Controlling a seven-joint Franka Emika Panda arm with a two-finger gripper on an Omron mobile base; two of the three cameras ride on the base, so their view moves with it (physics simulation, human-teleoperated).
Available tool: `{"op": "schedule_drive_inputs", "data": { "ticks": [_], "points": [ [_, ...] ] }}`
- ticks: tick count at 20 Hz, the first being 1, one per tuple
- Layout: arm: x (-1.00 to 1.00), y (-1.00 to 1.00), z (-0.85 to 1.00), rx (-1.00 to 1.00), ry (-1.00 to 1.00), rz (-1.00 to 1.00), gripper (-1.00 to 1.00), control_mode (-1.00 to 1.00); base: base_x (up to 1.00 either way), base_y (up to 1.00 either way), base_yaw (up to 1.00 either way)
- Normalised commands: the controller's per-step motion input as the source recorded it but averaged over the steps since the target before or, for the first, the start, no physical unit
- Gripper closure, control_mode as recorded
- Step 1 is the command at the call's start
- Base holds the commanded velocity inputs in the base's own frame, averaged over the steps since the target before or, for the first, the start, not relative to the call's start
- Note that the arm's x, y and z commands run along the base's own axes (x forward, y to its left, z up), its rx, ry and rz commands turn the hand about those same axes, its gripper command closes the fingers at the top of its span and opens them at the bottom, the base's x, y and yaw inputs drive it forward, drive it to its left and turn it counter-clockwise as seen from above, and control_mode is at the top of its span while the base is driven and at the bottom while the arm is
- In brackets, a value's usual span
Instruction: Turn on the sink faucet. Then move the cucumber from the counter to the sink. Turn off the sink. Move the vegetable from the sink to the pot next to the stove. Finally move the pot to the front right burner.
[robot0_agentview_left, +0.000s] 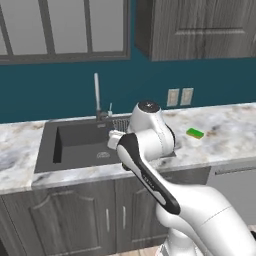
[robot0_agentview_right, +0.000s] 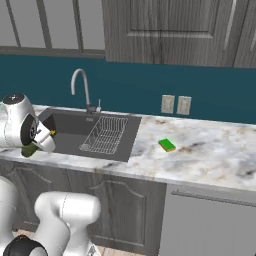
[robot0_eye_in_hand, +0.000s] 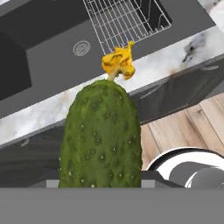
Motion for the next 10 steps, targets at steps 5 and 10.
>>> {"op": "schedule_drive_inputs", "data": {
  "ticks": [5, 10],
  "points": [
    [0.00, 0.00, 0.00, 0.00, 0.00, 0.00, 1.00, 1.00, -0.63, -0.07, 0.01],
    [0.00, 0.00, 0.00, 0.00, 0.00, 0.00, 1.00, 1.00, -0.51, -0.14, 0.11]
  ]
}}
